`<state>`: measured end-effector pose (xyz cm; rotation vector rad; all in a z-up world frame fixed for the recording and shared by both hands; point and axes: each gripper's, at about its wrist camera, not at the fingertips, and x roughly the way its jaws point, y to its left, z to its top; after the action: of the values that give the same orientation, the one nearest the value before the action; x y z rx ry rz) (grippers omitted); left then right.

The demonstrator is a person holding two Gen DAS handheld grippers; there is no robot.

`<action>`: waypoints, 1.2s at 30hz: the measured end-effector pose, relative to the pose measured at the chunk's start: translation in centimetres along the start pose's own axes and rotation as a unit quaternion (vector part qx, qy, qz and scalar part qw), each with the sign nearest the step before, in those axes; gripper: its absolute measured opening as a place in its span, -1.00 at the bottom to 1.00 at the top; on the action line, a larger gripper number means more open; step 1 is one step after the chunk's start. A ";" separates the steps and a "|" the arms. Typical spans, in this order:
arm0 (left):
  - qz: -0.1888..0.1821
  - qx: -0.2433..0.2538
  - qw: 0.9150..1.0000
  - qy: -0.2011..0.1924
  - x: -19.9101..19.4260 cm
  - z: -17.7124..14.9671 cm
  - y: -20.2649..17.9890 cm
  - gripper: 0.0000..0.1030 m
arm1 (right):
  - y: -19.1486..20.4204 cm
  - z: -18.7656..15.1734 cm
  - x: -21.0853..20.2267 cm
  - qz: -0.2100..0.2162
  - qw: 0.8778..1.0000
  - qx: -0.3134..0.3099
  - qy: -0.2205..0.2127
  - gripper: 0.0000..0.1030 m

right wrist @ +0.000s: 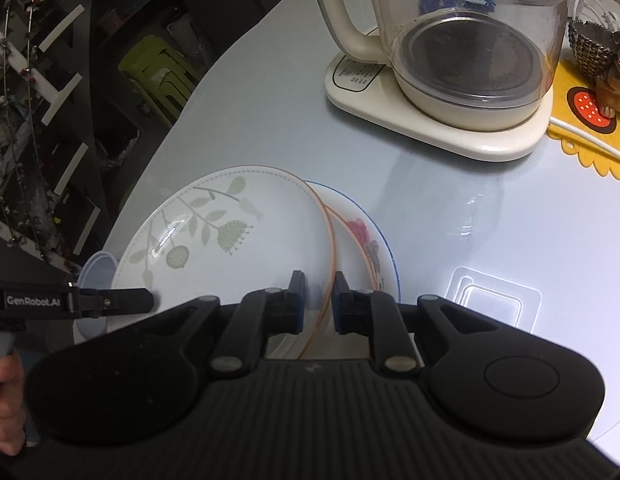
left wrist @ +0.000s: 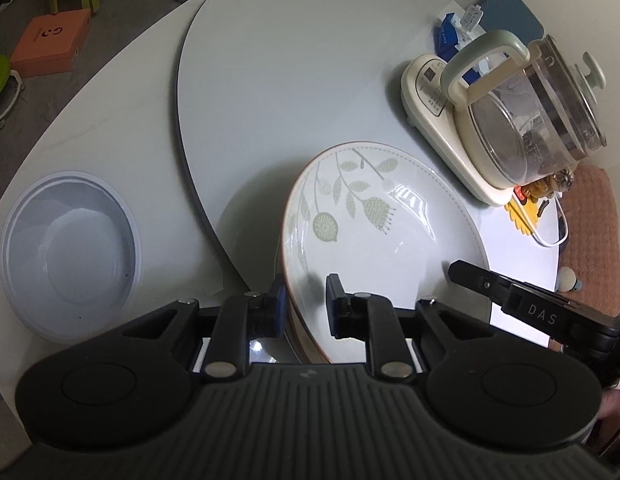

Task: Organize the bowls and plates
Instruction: 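Lift the leaf-and-flower plate with both grippers toward the plate stack, then lower the leaf-and-flower plate onto the plate stack and open both grippers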

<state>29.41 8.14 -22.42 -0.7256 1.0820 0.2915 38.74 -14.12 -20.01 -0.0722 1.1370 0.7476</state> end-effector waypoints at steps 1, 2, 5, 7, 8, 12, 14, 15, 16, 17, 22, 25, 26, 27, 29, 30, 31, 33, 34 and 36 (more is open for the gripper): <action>0.003 0.001 1.000 0.002 0.1 0.0 -0.1 -0.59 | 0.0 0.0 0.0 -0.001 1.000 0.000 0.001 -0.67; 0.006 0.003 1.000 0.003 0.1 0.0 -0.2 -0.59 | 0.0 0.0 0.0 -0.002 1.000 0.000 0.001 -0.67; 0.014 0.005 1.000 0.010 0.3 0.0 -0.4 -0.59 | -0.1 -0.1 0.2 -0.002 1.000 0.004 0.004 -0.67; 0.015 0.006 1.000 0.015 0.4 0.0 -0.5 -0.59 | -0.2 -0.1 0.4 -0.003 1.000 0.009 0.006 -0.67; 0.015 0.008 1.000 0.017 0.5 -0.1 -0.5 -0.59 | -0.2 -0.1 0.6 -0.004 1.000 0.010 0.007 -0.66; 0.013 0.007 1.000 0.027 0.8 -0.4 -0.5 -0.58 | -0.1 -0.3 0.9 -0.015 1.000 0.009 0.011 -0.67; 0.013 0.008 0.999 0.030 0.9 -0.5 -0.5 -0.57 | -0.1 -0.5 1.2 -0.021 1.000 0.007 0.017 -0.67; 0.013 0.009 0.999 0.031 1.0 -0.5 -0.5 -0.57 | -0.1 -0.5 1.3 -0.023 1.000 0.007 0.018 -0.67; 0.012 0.008 0.999 0.032 0.9 -0.5 -0.4 -0.57 | -0.2 -0.6 1.3 -0.026 0.999 0.008 0.020 -0.67; 0.009 0.005 0.999 0.032 0.9 -0.5 -0.3 -0.57 | -0.2 -0.7 1.4 -0.029 0.999 0.008 0.021 -0.67; 0.000 -0.003 1.000 0.026 0.4 -0.2 0.2 -0.57 | 0.0 -0.9 1.3 -0.037 0.999 0.006 0.018 -0.68; -0.001 0.001 1.000 0.021 -0.1 -0.2 0.3 -0.57 | 0.3 -1.0 0.9 -0.046 0.999 0.011 0.015 -0.68; -0.003 0.003 1.000 0.018 -0.3 -0.3 0.3 -0.57 | 0.3 -0.9 0.8 -0.051 0.999 0.014 0.013 -0.68; -0.004 0.004 1.000 0.014 -0.5 -0.3 0.3 -0.57 | 0.3 -1.0 0.6 -0.055 0.998 0.017 0.012 -0.68; -0.005 0.009 1.000 0.006 -1.1 -0.2 0.4 -0.57 | 0.2 -1.0 0.1 -0.058 0.998 0.033 0.010 -0.68; -0.005 0.012 1.000 0.003 -1.4 -0.2 0.4 -0.57 | 0.2 -1.0 -0.2 -0.061 0.997 0.038 0.007 -0.68; -0.006 0.015 1.000 -0.001 -1.7 -0.2 0.3 -0.57 | 0.2 -1.0 -0.4 -0.064 0.997 0.040 0.004 -0.68; -0.008 0.020 1.000 -0.008 -2.3 -0.1 0.3 -0.57 | 0.4 -1.1 -0.9 -0.080 0.996 0.040 -0.002 -0.68; -0.010 0.023 1.000 -0.011 -2.7 -0.1 0.4 -0.57 | 0.4 -1.2 -1.2 -0.085 0.996 0.040 -0.005 -0.68; -0.012 0.030 0.999 -0.017 -3.4 -0.2 0.4 -0.57 | 0.3 -1.3 -1.6 -0.080 0.996 0.047 -0.013 -0.69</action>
<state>27.51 8.77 -19.66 -0.6773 1.0444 0.2493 37.18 -15.22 -19.12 -0.0726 1.1262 0.5511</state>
